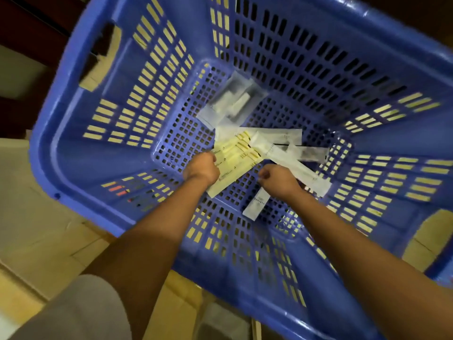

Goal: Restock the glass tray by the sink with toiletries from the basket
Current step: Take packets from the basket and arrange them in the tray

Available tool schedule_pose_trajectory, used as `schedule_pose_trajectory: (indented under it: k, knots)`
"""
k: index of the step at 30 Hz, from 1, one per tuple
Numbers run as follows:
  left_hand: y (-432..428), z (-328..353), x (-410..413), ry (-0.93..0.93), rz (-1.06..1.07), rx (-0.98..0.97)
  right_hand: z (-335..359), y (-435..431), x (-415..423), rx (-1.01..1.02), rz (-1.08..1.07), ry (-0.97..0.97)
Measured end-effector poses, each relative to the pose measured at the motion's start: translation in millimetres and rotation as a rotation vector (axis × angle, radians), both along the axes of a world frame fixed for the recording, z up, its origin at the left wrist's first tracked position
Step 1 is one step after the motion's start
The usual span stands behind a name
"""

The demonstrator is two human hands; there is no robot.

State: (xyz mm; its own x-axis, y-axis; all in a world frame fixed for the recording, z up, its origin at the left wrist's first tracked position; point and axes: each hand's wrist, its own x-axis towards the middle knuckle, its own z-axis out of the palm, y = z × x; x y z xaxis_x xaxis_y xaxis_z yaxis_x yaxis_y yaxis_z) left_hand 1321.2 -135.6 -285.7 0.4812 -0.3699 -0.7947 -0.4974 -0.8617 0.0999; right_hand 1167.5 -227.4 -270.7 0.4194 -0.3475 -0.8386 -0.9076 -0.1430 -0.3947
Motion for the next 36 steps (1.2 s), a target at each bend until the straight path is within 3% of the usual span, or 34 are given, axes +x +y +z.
schedule_pose_trajectory:
  k: [10,19,27,34,36]
  knots:
    - [-2,-41,-11,-0.043,0.176,-0.040,-45,12,16,0.017,-0.115,-0.100]
    - [-6,-39,-10,-0.018,0.073,-0.030,-46,27,22,0.097,-0.236,-0.085]
    - [-13,-11,-19,0.302,0.087,0.014,-21,34,27,0.343,-0.687,-0.059]
    - [-19,30,-33,0.664,0.210,-0.177,12,26,20,0.383,-0.924,-0.087]
    - [-19,38,-32,0.681,0.285,-0.247,17,21,14,0.396,-0.942,-0.117]
